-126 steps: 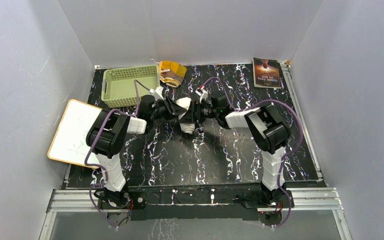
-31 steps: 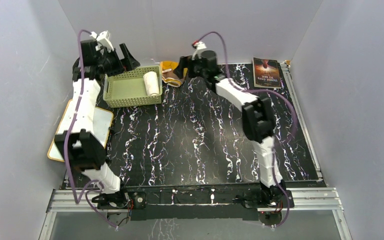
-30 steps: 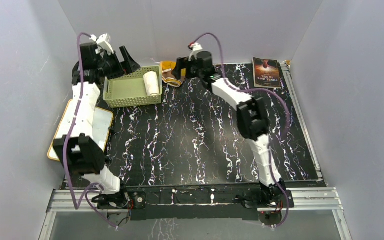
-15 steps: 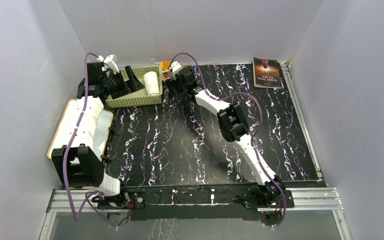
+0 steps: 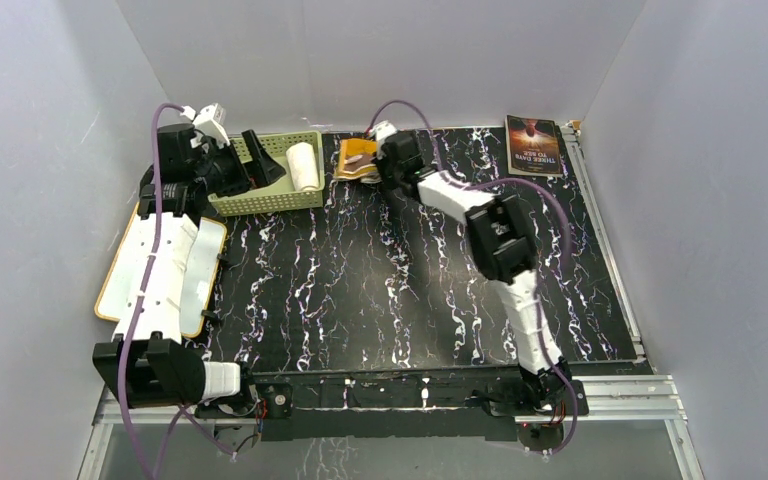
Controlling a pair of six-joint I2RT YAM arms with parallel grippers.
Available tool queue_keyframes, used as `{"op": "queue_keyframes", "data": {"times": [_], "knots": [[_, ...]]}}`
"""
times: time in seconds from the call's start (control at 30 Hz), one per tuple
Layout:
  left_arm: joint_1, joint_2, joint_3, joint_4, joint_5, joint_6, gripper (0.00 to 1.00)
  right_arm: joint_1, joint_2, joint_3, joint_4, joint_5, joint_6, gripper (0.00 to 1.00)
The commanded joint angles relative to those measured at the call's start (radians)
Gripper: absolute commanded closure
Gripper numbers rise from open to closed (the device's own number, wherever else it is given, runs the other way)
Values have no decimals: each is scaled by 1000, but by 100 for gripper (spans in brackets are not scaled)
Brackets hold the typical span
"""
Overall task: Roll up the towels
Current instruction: Pick up the towel at the corner of the board, then place the towel at the center of the board.
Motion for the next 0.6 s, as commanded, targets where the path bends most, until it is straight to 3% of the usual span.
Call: {"op": "queue_keyframes", "data": {"times": [0.0, 0.13, 0.17, 0.2, 0.23, 0.27, 0.4, 0.57], "knots": [[-58, -95, -4, -46, -34, 19, 2, -5, -449, -295, 45, 63, 94, 100], [-134, -177, -161, 23, -70, -56, 2, 97, -735, -658, 20, 83, 127, 100], [-152, -201, -224, 57, -73, -91, 2, 141, -826, -762, 47, 110, 111, 88], [-171, -224, -287, 94, -70, -117, 2, 178, -898, -851, 77, 111, 99, 60], [-194, -242, -349, 124, -72, -138, 2, 195, -961, -941, 109, 88, 102, 18], [-214, -254, -399, 145, -82, -152, 2, 196, -1021, -1009, 132, 59, 122, 4], [-268, -260, -543, 212, -113, -190, 2, 188, -1165, -1103, 88, 125, 168, 2], [-321, -196, -592, 296, -115, -213, 2, 178, -1222, -1104, 46, 281, 225, 2]]}}
